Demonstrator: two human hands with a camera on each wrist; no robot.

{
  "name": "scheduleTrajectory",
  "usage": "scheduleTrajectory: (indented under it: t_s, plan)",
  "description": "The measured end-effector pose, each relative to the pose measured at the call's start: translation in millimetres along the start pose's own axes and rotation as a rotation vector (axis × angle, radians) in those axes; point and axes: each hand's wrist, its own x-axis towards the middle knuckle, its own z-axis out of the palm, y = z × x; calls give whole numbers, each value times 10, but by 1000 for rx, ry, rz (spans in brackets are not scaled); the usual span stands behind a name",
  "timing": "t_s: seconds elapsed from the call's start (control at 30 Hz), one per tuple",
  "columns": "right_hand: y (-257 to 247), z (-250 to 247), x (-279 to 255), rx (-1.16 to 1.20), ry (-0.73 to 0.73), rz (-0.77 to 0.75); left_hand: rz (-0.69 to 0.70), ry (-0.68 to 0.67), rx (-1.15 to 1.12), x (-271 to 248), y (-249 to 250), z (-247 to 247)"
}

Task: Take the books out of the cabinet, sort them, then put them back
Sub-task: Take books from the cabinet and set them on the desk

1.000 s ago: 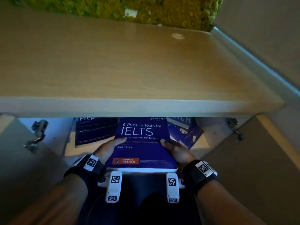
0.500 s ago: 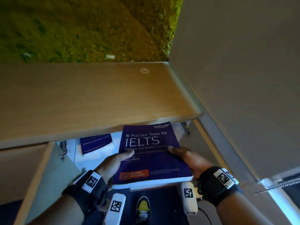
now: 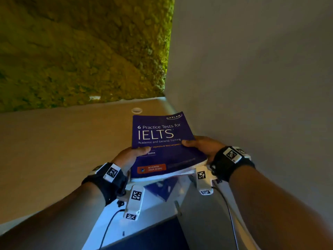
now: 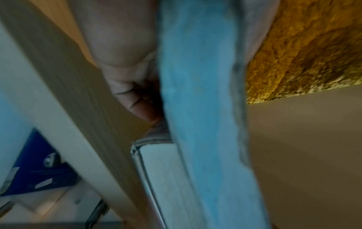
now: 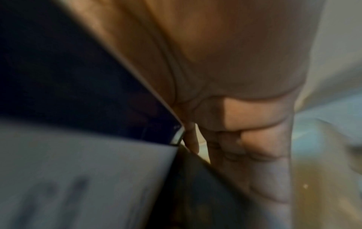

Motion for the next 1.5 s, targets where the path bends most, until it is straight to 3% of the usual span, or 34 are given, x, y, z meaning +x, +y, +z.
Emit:
scheduleTrajectory:
  t_s: [0.17, 0.4, 0.53, 0.63, 0.77, 0.93, 1.0, 1.1, 1.17, 1.27, 1.33, 1.43, 1.5]
  plan:
    - [-301, -429, 969, -194, 43, 97, 65, 48, 84, 1028, 189, 97]
    - [-350, -598, 1500, -179, 135, 86, 50, 151, 276, 1869, -85, 110]
    - [-249, -686, 1704, -510, 215, -123, 107, 249, 419, 1900, -146, 153]
    - [0, -599, 1732, -890, 317, -374, 171, 223, 413, 1878, -118, 210]
    - [349, -450, 1752, -1217, 175, -194, 225, 196, 476, 1913, -50, 303]
    - [431, -433, 1467, -1158, 278, -186, 265, 219, 571, 1674, -280, 185]
    - [514, -272, 1173, -1080, 332, -323, 225, 241, 546, 1427, -428, 82]
    - [805, 93, 665, -815, 267, -594, 215, 260, 533, 938, -714, -69]
    - [1098, 344, 379, -692, 197, -596, 286, 265, 490, 581, -993, -157]
    - [1675, 673, 203, -510, 83, -425, 315, 213, 487, 116, -1513, -275]
    - [2081, 807, 241, -350, 30, -265, 228, 163, 506, -6, -1907, -387]
    - [2559, 801, 551, -155, 48, 1, 73, 155, 434, 134, -2412, -559]
    - [2759, 667, 868, 49, -28, 221, -12, 161, 339, 435, -2602, -627]
